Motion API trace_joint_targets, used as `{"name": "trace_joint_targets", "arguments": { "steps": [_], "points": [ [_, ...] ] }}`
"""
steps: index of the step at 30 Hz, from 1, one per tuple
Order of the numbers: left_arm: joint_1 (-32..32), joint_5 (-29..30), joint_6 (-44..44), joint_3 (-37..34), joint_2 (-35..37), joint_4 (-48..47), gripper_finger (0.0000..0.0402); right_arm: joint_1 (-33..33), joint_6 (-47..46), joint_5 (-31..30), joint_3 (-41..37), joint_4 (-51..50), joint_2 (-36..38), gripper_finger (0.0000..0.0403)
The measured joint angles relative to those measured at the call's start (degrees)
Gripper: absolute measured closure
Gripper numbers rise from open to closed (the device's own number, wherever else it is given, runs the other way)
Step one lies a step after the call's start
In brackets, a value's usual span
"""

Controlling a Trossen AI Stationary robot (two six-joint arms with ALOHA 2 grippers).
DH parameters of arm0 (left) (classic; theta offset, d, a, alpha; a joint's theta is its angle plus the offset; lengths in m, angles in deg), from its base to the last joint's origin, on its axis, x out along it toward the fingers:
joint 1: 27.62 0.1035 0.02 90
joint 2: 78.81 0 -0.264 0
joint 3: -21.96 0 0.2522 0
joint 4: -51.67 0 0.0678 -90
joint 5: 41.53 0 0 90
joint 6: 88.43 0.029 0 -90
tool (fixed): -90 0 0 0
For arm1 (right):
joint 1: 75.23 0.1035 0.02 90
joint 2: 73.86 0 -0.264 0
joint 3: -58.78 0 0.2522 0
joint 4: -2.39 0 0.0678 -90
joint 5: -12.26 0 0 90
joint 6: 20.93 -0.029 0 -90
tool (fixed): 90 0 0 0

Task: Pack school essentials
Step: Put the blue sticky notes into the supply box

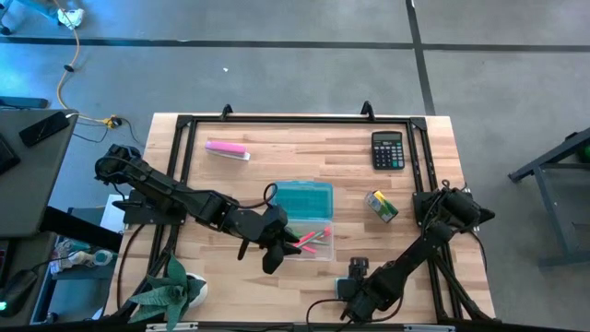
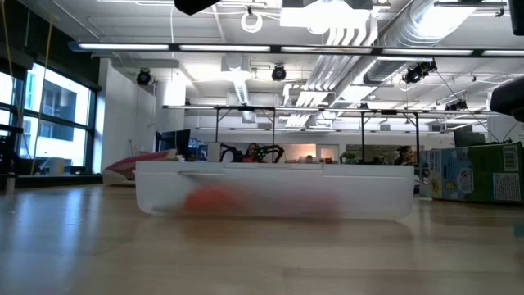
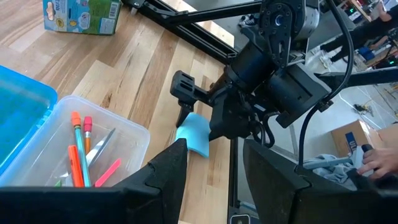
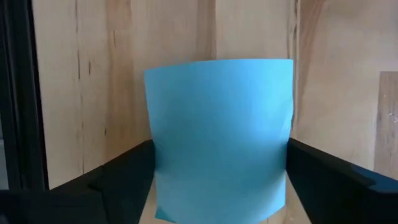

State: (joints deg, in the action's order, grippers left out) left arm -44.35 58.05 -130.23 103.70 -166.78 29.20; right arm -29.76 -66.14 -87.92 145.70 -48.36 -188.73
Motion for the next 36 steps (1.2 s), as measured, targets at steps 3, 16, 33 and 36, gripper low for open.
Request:
{"name": "trace_joint_targets", "arguments": {
  "steps": [3,16,33,36],
  "points": [
    [0.0,0.0,0.0,0.0,0.0,0.0,0.0257,0.0,-1.5,-0.4,0.0,0.3,0.0,0.0088],
    [0.0,0.0,0.0,0.0,0.0,0.0,0.0257,-3.1,-5.1,-4.7,-0.3,0.6,5.0,0.0095],
    [0.0,0.0,0.0,0.0,0.0,0.0,0.0257,-16.1,12.6,-7.9,-0.2,1.8,9.5,0.0095],
    [0.0,0.0,0.0,0.0,0.0,0.0,0.0257,-18.2,17.2,-8.3,-0.2,3.2,9.5,0.0095]
  ]
}}
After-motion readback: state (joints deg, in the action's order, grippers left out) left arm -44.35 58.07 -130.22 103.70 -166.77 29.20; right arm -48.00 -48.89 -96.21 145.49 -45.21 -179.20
